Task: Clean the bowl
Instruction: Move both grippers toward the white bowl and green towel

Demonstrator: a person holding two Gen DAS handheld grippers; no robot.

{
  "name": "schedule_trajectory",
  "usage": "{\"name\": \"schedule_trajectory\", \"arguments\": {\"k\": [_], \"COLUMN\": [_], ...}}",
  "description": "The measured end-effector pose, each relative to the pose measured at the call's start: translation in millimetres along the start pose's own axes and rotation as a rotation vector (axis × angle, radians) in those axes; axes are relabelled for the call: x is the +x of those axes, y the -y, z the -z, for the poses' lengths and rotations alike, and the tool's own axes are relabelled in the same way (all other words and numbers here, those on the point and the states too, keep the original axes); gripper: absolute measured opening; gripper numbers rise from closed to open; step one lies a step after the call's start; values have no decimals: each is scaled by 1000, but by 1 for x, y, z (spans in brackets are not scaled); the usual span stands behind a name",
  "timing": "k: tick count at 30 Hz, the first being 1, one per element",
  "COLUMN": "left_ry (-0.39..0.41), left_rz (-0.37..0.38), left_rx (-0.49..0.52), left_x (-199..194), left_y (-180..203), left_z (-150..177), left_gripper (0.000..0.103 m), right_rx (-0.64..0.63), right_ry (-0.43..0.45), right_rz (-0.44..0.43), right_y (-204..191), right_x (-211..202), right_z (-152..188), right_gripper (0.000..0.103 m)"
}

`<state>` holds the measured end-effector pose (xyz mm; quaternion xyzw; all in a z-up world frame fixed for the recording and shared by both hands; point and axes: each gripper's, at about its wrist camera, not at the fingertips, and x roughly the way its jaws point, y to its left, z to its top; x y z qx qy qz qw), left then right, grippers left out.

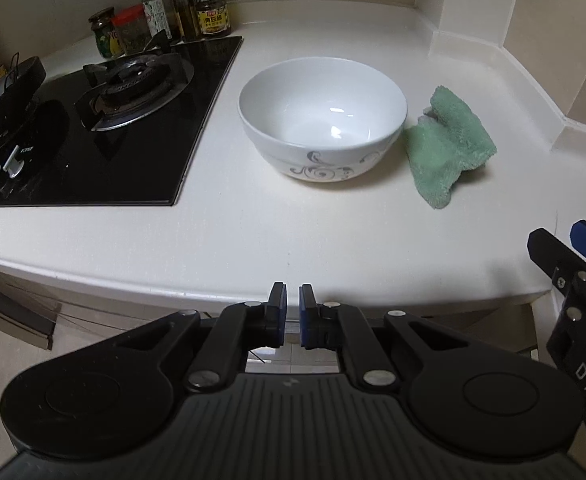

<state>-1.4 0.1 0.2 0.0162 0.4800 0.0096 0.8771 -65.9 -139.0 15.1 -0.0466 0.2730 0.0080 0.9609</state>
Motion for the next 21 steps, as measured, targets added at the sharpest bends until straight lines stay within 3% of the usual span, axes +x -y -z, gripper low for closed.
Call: {"name": "schedule_trajectory", "arguments": {"k": [7, 11, 21], "left_ry": [8, 3, -25], "left_rz": [-11, -15, -8], "left_rx": [-5, -8, -1], "left_x": [-9, -14, -14], "left_y": [-1, -1, 1], "left_z": [11, 16, 19], "left_gripper": [6, 6, 6], "right_rx": [-6, -10, -31], "right_ry": [13, -39, -51], "right_rz": [-16, -9, 1], "right_y": [-2, -2, -6], "right_x": [-12, -19, -20], "right_z": [6, 1, 11], "right_gripper": [29, 29, 29]}}
